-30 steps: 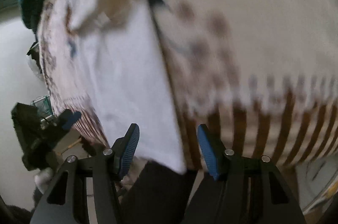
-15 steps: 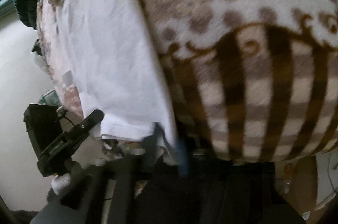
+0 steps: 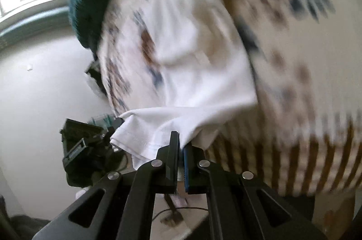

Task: Fold small clothes

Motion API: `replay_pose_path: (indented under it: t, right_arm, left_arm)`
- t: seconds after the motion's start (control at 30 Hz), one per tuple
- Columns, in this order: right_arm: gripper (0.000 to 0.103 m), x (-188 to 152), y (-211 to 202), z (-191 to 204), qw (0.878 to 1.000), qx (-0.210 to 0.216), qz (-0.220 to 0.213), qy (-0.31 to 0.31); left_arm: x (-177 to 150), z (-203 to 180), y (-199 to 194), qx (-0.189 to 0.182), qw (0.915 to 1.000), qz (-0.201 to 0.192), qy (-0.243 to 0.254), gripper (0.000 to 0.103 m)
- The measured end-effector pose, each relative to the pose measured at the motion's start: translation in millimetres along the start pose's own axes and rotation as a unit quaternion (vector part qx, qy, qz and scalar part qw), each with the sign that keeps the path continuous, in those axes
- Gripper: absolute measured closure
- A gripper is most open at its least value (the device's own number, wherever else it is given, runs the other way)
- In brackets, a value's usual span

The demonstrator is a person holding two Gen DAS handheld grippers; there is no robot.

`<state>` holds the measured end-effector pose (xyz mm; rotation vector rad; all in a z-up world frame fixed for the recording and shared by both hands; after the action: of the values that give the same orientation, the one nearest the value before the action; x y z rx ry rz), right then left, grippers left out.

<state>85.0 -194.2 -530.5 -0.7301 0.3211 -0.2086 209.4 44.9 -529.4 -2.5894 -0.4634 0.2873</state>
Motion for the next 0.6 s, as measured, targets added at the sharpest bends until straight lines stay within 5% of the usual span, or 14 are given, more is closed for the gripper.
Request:
replay_pose_path:
  t: [0.17,0.23,0.3,0.37,0.43,0.5,0.6]
  right_arm:
    - [0.099,101,-16,31,0.997,-0.021,-0.069,-0.009]
    - [0.099,141,-26,24,0.996,-0.030,-0.089,0.007]
    - [0.097,177,-25,21,0.992,-0.025,-0.115,0.035]
    - [0.087,207,-25,17,0.990,-0.013,-0.126,0.058]
    - [0.052,221,-29,12,0.988,-0.013,-0.140,0.071]
    - [0.046,224,-37,10,0.987,-0.020,-0.150,0.059]
    - [0.046,219,-31,10,0.986,-0.084,-0.144,0.021]
  left_arm:
    - [90,-21,39,-0.006,0.9993,-0.026,0.025,0.098]
    - [117,-19,51,-0.003,0.9991,-0.026,0.033,0.090]
    - [139,-19,54,0.003,0.9984,-0.036,0.043,0.050]
    - [152,-20,47,-0.013,0.9975,-0.054,0.045,0.040]
    - [160,-17,41,-0.005,0.9967,-0.059,0.055,0.038]
    - [161,-14,44,0.030,0.9948,-0.052,0.082,0.038]
    - [161,-4,67,0.096,0.9865,-0.012,0.132,0.038]
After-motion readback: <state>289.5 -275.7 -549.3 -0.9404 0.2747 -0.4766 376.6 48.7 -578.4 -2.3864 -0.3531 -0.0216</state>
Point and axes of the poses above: each gripper's, at about its wrist camera, not at the fingertips, and y roughly the way its jaws point, z to its left, x to its top, the point moved 4 cm from there along y, roughly the way its jaws point, and after that the axes turned 5 degrees about -x, right-handed, at the moved point
